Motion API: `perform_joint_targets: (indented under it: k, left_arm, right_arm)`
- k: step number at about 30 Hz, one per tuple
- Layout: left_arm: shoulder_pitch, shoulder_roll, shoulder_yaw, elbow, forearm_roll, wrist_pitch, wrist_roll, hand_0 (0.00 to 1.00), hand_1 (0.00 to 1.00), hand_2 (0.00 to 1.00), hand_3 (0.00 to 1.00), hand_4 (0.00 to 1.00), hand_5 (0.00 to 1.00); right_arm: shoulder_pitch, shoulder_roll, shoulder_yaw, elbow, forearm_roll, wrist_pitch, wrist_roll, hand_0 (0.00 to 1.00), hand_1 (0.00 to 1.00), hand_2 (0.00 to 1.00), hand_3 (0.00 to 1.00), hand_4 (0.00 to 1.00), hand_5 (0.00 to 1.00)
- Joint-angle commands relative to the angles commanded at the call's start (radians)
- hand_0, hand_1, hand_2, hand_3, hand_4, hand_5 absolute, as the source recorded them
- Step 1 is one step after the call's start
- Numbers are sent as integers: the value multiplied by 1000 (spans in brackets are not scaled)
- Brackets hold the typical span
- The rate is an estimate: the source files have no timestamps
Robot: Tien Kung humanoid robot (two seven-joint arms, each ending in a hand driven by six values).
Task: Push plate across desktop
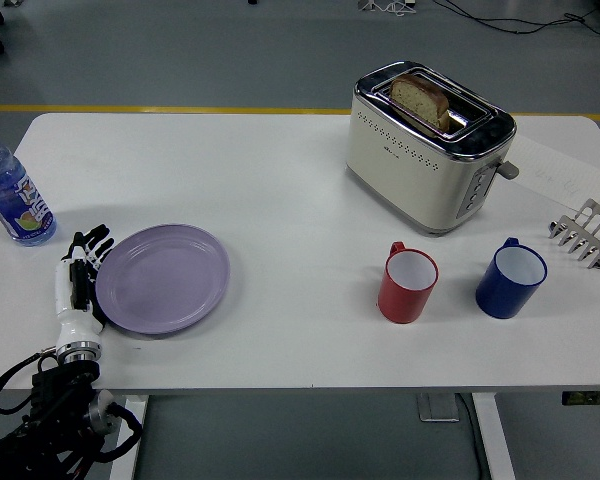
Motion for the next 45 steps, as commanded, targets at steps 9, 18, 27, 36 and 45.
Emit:
perform_joint_targets:
  k: [9,18,27,36,45]
  left_arm:
    - [-13,-6,65,-36,-13,9,0,735,766,791,673,500,998]
    - [-46,-19,134,-40,-37,13,0,733,764,791,671,498,998]
    - [-94,-49,201,-29,-71,10,0,731,764,791,667,490,998]
    - [-132,-49,278,-41,-85,0,0,730,764,790,665,483,998]
    - [-143,-49,337,-65,-92,-5,0,727,761,790,665,480,998]
  right_arm:
    - [-6,-1,1,0,-2,0,-1,531,501,614,554,254,202]
    - [-7,-2,-3,0,2,0,1,531,501,614,554,254,202]
    - [-5,-6,-8,0,7,0,4,531,500,613,554,254,203]
    - [-8,-8,-11,0,8,-2,6,531,497,613,554,255,203]
    - [-10,-8,-12,0,10,-4,8,531,496,612,554,257,205]
